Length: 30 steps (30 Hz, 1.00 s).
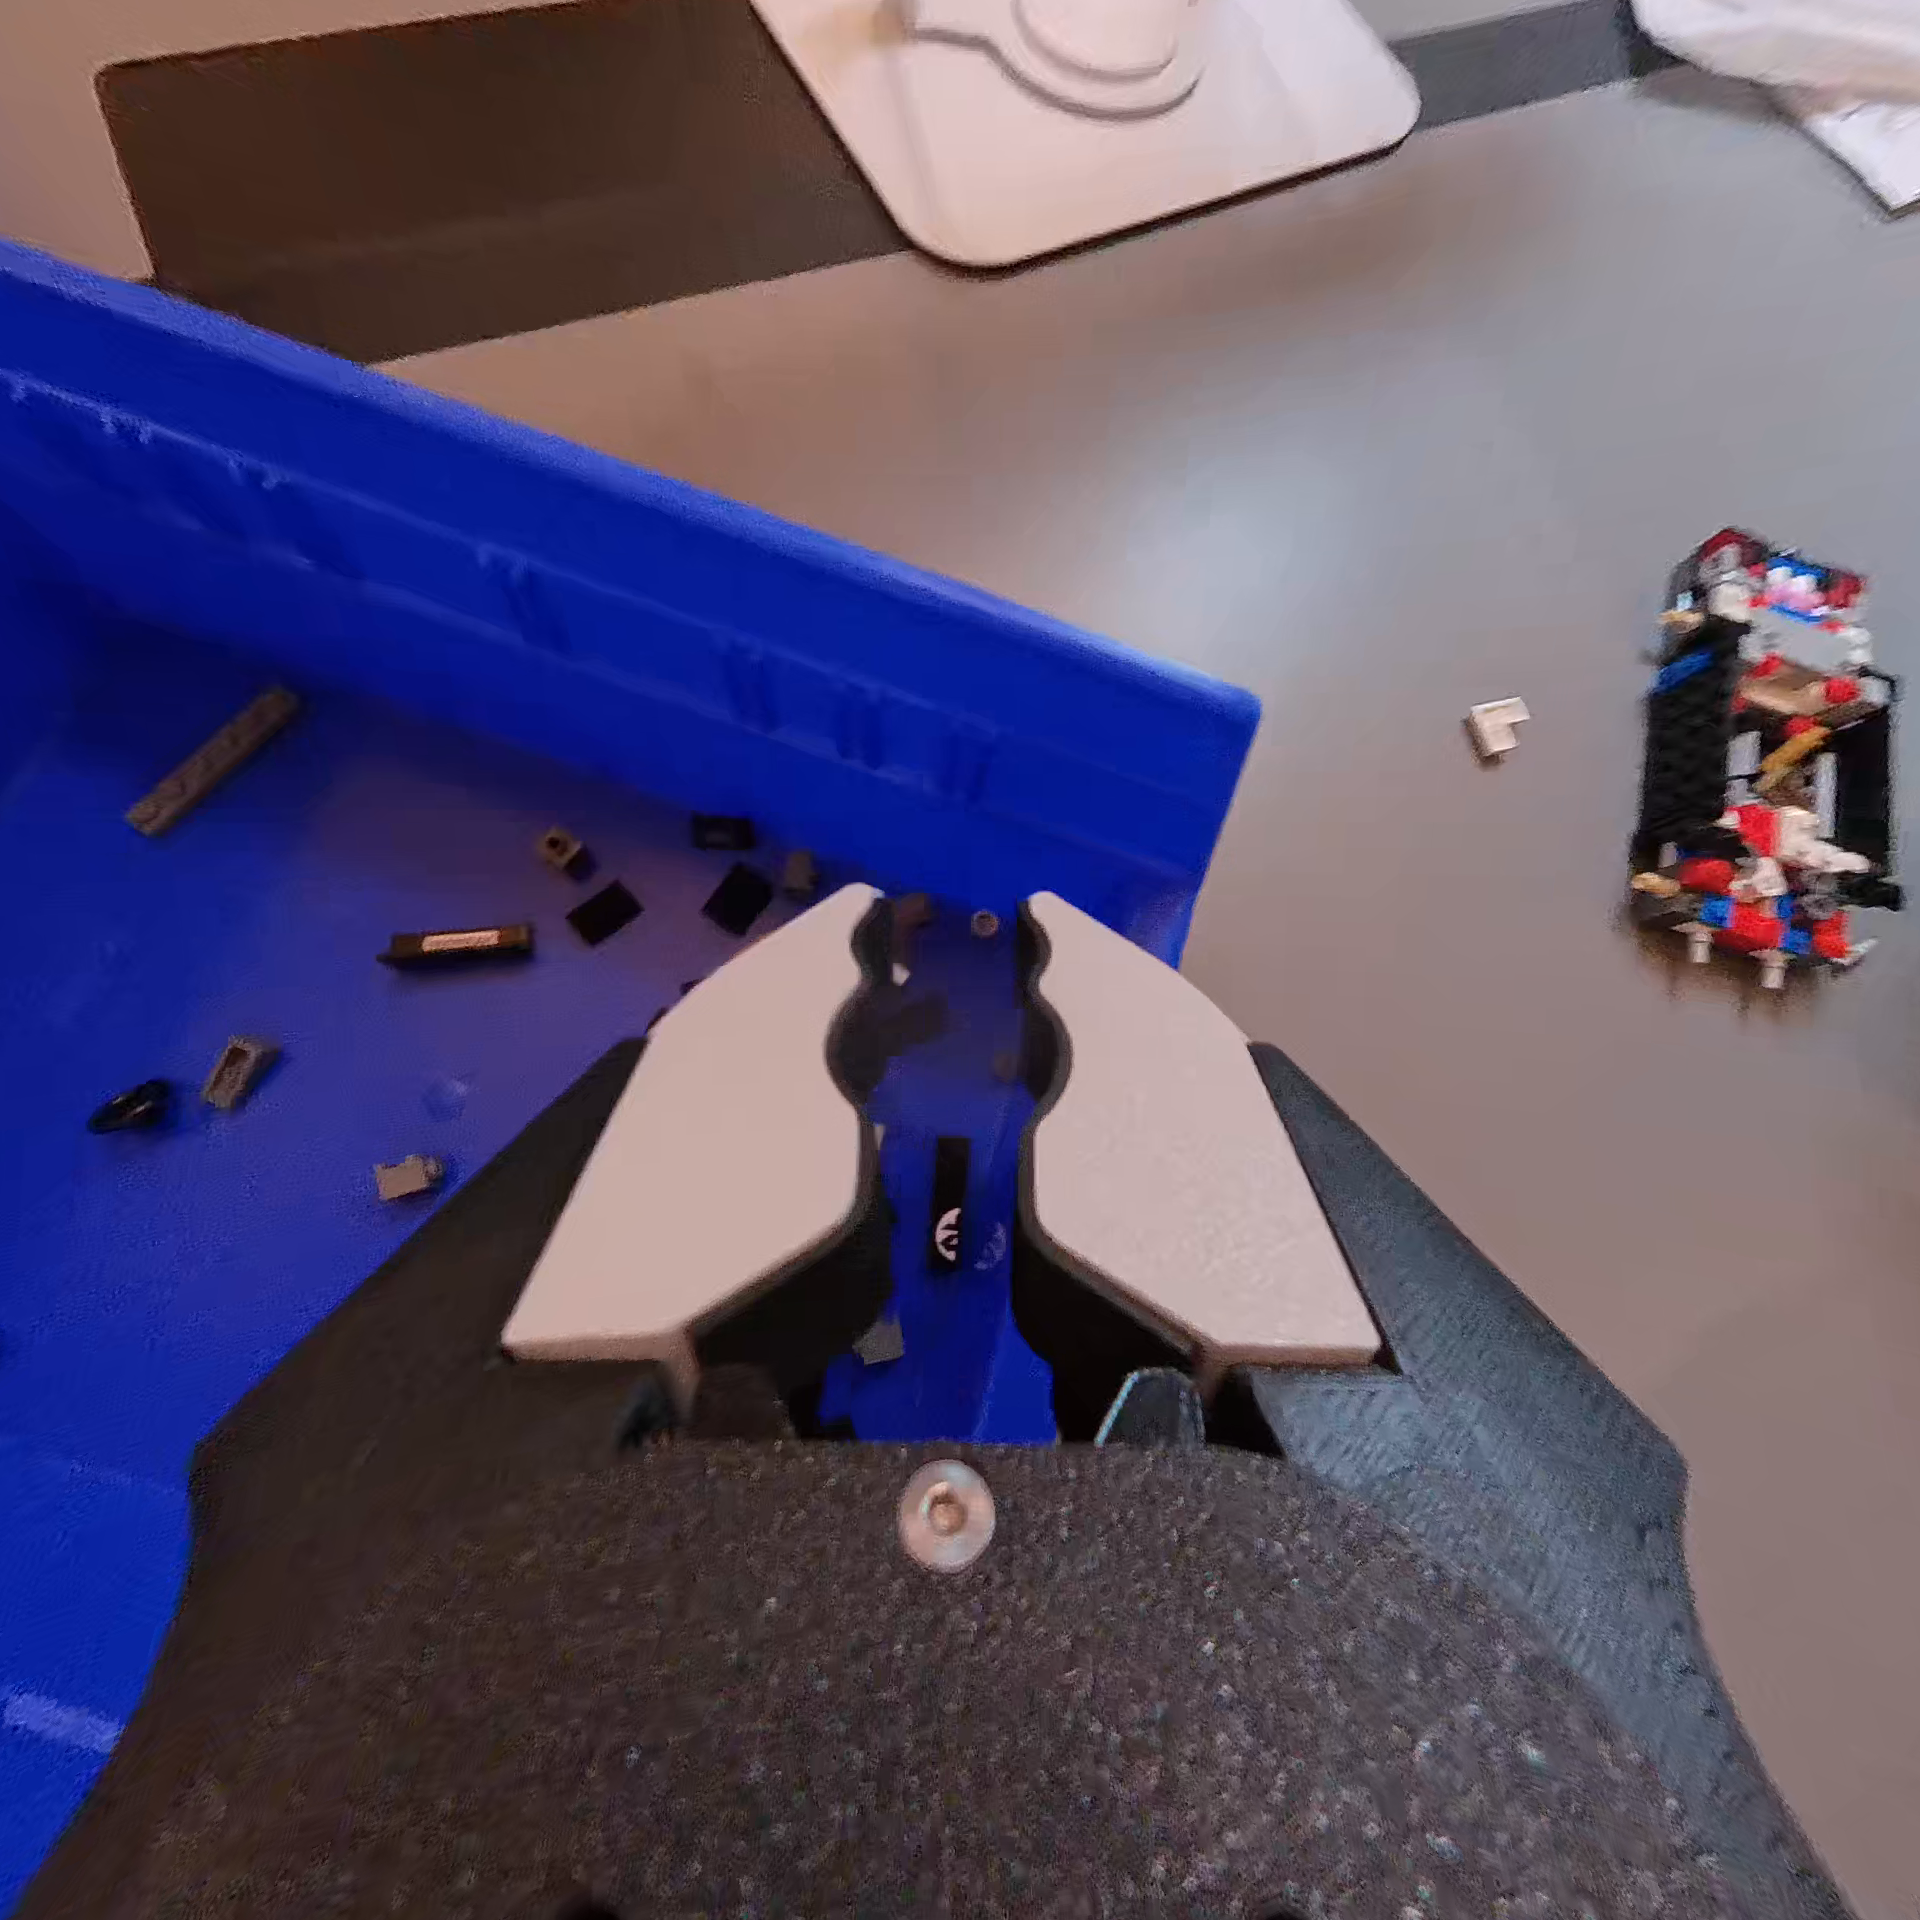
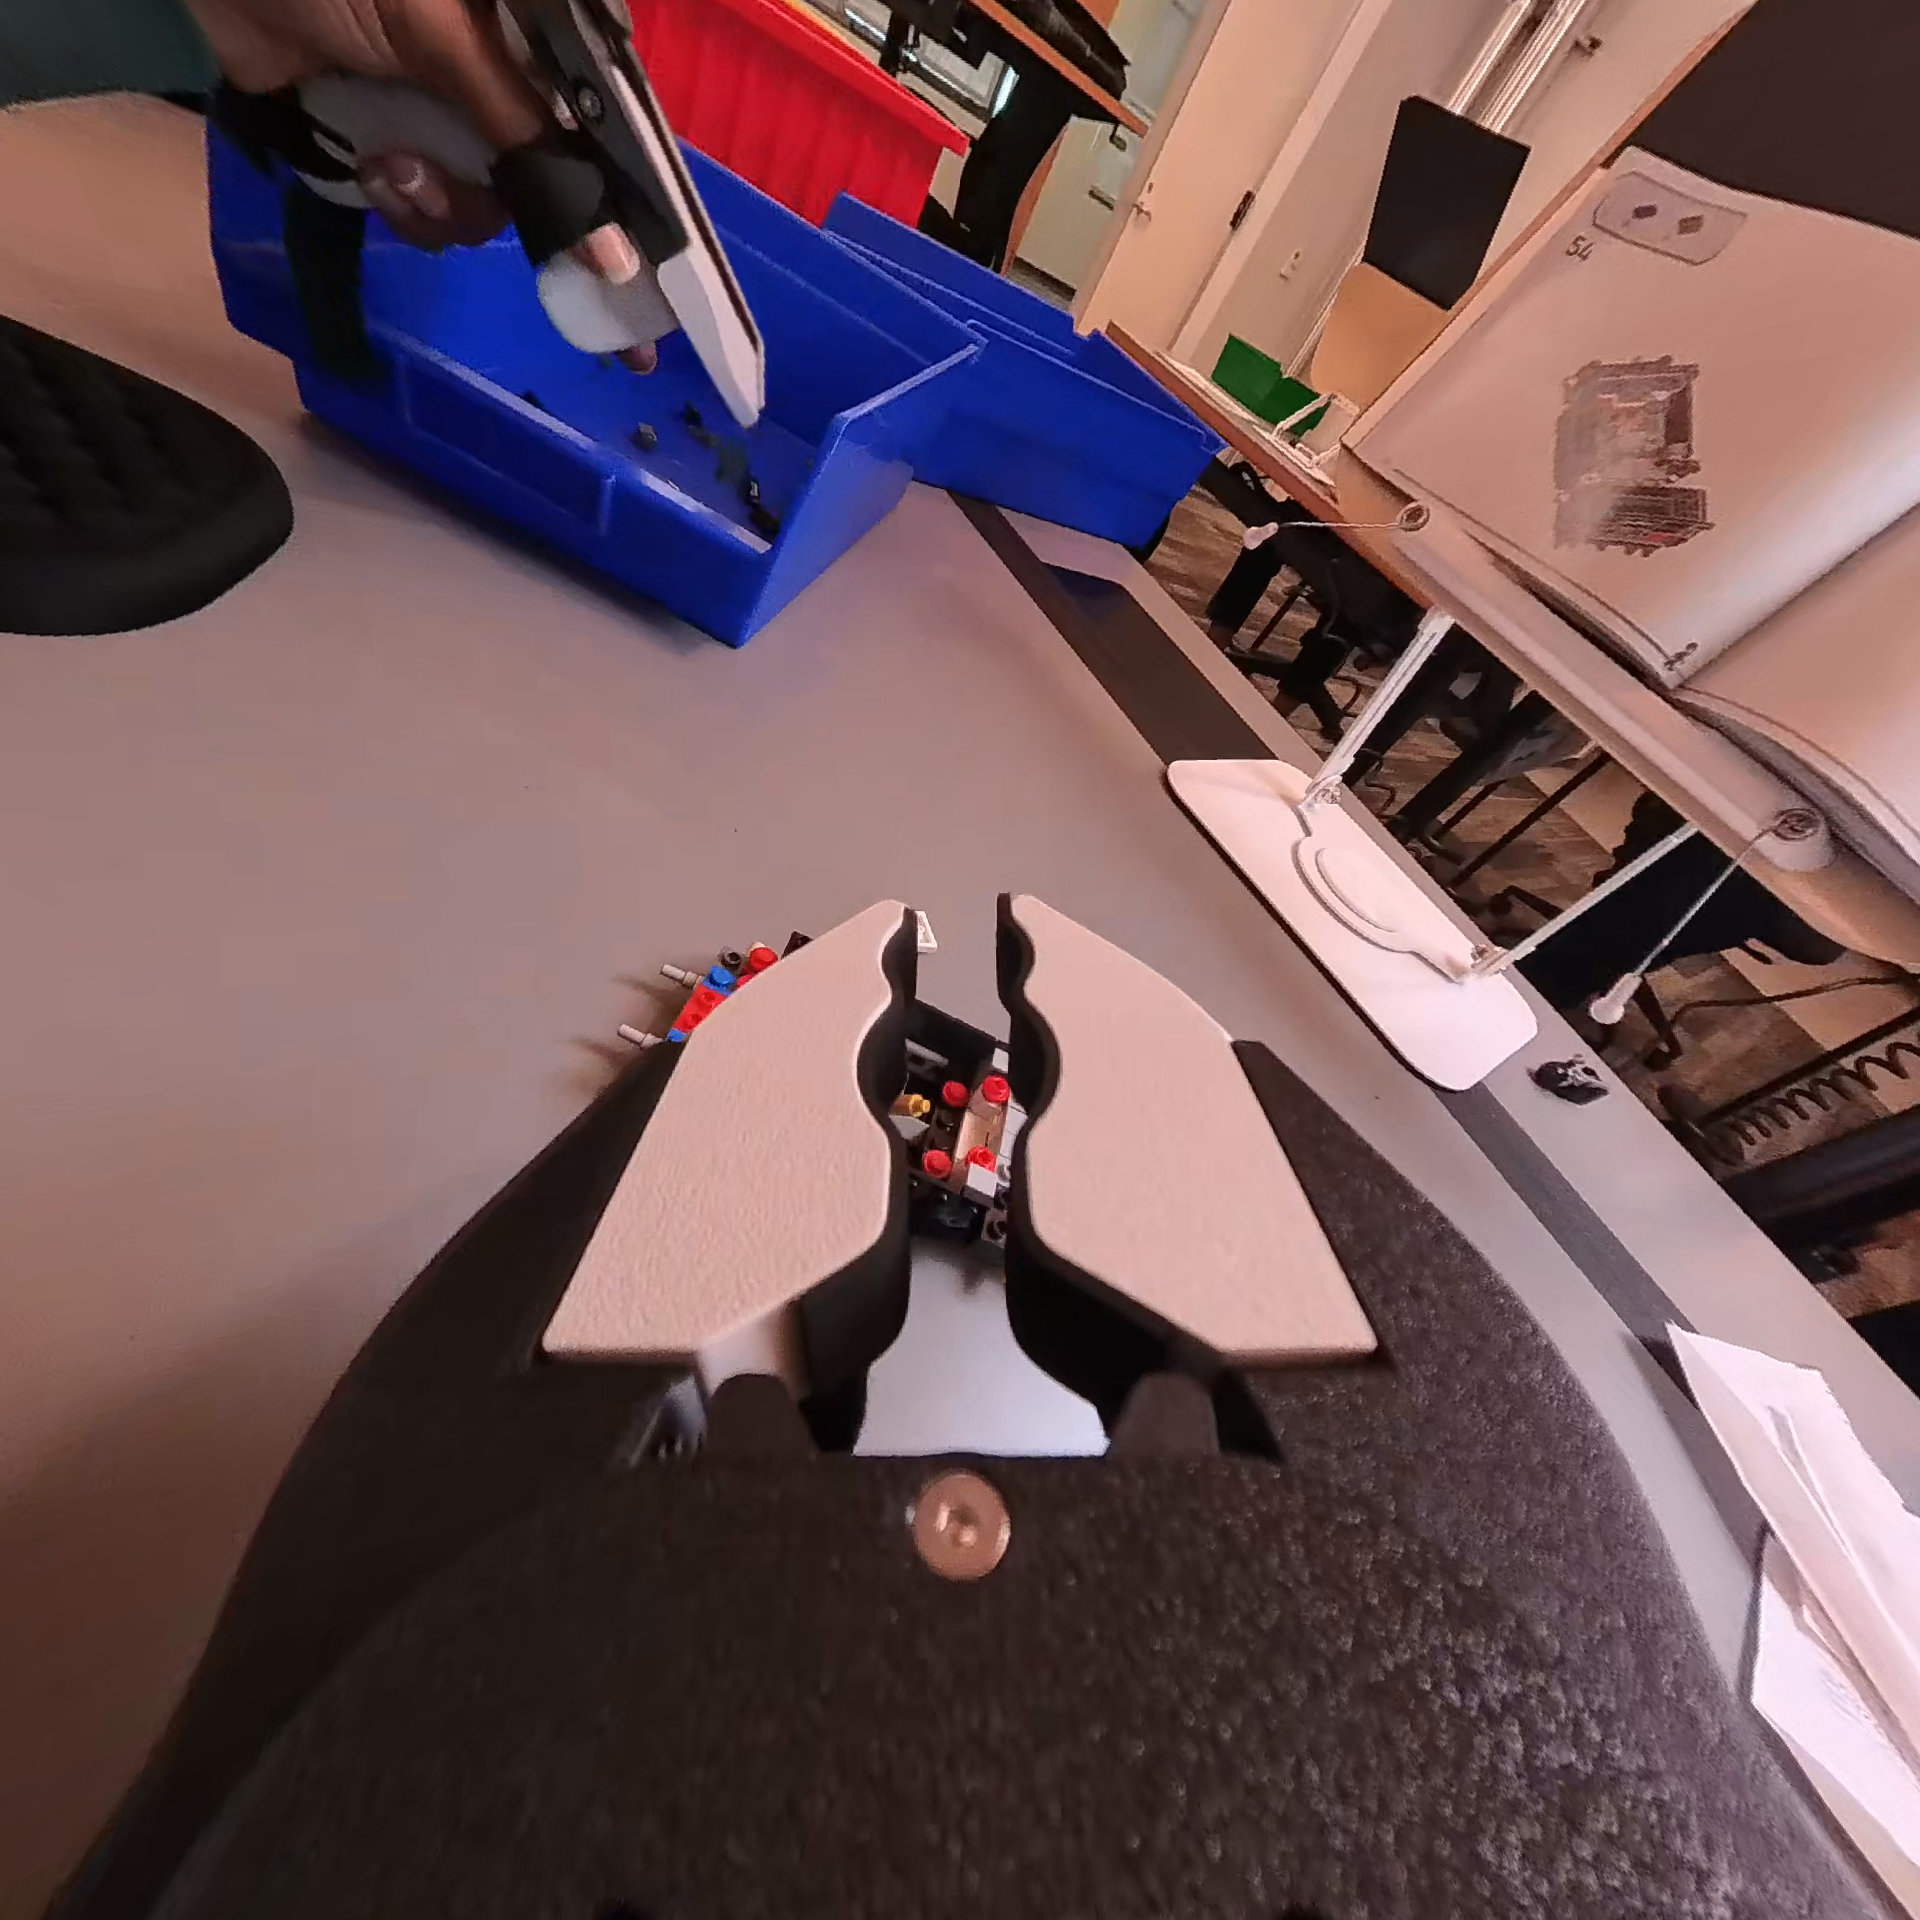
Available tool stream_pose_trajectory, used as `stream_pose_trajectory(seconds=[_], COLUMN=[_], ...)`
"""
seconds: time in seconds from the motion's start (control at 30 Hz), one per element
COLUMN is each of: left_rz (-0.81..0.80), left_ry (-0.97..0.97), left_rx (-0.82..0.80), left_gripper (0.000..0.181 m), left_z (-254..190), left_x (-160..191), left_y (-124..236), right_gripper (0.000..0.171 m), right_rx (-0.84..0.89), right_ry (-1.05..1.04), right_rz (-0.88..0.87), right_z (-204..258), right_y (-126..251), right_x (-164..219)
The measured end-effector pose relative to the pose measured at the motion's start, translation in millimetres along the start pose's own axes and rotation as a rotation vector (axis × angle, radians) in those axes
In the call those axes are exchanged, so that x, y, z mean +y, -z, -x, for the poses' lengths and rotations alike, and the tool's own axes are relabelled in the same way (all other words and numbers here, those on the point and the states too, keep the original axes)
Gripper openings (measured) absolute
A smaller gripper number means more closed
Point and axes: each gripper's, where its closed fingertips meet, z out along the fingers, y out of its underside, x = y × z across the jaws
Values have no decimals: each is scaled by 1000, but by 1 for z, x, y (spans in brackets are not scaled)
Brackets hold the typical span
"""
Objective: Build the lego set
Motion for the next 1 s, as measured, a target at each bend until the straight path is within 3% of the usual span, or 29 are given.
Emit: stream_pose_trajectory(seconds=[0.17, 0.3, 0.4, 0.53, 0.73, 1.0], left_rz=[11, -103, -268, -378, -203, -59], left_ry=[-34, -113, -222, -334, -482, -582], left_rx=[-76, -107, 14, 325, 474, 448], left_gripper=[45, 48, 37, 23, 24, 28], left_z=[11, 6, -34, -115, -177, -189], left_x=[2, -17, -43, -51, -8, 24], left_y=[-1, 7, 16, 15, -28, -61], right_gripper=[14, 13, 13, 15, 15, 16], right_rx=[-1, 22, 24, -101, -468, -519], right_ry=[-25, -22, -48, -88, -118, -59], right_rz=[-4, 11, 32, 84, 298, 481], right_z=[-3, -8, -15, -4, 52, 69], right_y=[1, 1, 2, 2, 12, 4], right_x=[1, 4, 9, 19, 54, 77])
